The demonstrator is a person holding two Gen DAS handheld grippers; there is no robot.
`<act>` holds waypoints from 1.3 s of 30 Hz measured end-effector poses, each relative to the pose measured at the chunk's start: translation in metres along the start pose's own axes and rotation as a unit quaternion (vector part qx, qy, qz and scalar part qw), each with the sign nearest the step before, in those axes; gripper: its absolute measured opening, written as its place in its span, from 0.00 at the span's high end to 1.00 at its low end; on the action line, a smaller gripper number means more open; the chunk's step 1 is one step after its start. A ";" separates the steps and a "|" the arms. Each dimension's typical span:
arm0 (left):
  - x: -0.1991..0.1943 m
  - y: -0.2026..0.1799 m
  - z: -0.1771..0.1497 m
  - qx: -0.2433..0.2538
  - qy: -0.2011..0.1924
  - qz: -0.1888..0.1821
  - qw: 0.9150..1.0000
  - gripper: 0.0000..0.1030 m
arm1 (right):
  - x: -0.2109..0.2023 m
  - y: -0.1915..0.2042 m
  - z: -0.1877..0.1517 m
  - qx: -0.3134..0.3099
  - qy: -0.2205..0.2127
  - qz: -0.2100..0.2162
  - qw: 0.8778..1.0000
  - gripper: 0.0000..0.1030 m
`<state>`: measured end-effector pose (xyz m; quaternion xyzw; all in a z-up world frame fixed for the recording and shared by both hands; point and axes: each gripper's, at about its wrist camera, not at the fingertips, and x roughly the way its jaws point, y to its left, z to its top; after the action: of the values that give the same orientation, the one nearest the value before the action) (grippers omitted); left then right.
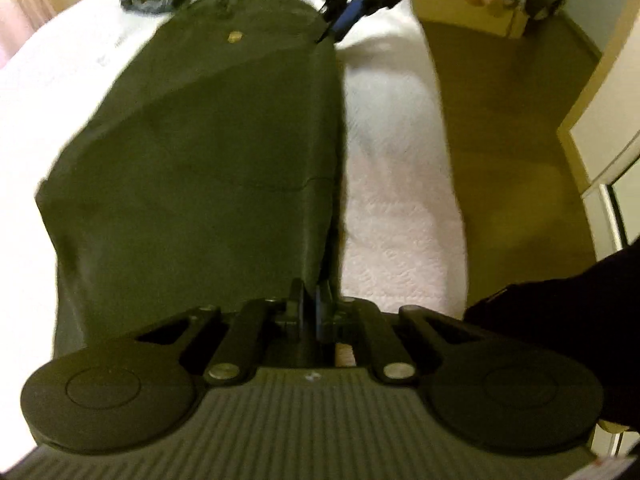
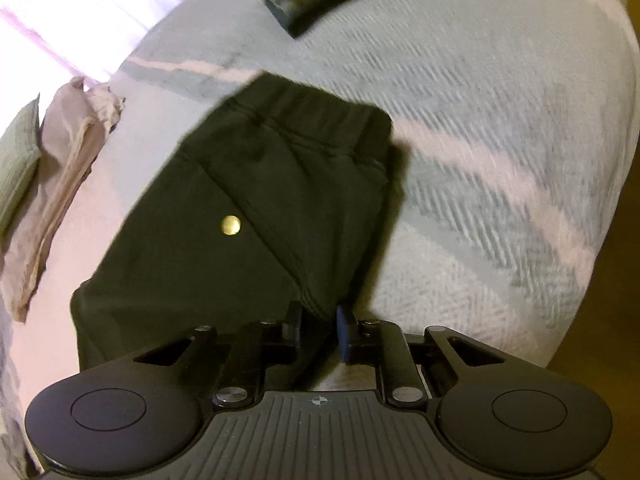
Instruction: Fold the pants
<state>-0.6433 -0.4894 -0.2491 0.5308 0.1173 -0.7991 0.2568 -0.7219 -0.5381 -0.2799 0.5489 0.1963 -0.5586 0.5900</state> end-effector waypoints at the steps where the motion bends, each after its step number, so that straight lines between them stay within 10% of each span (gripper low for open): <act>1: 0.005 0.000 0.000 -0.003 0.007 0.004 1.000 0.95 | 0.000 -0.002 0.000 0.000 0.000 0.004 1.000 0.80; 3: 0.005 0.002 -0.001 -0.015 0.014 0.009 1.000 0.91 | -0.004 0.002 0.000 -0.021 -0.007 -0.010 1.000 0.62; 11: -0.056 0.025 -0.060 -0.099 0.006 0.000 0.995 0.82 | -0.036 0.024 -0.032 -0.023 -0.043 -0.040 0.998 0.57; 18: -0.131 0.065 -0.197 -0.195 0.008 0.072 0.978 0.81 | -0.045 0.124 -0.137 -0.064 -0.052 0.011 0.996 0.57; 27: -0.181 0.080 -0.385 -0.322 0.077 0.110 0.937 0.80 | 0.027 0.221 -0.278 -0.162 0.071 0.046 0.983 0.57; 39: -0.237 0.053 -0.419 -0.386 0.085 0.135 0.909 0.76 | -0.008 0.256 -0.321 -0.272 0.121 0.027 0.954 0.49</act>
<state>-0.2125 -0.2731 -0.2008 0.4673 0.3652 -0.6007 0.5361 -0.3780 -0.3139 -0.2661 0.4363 0.3954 -0.3972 0.7039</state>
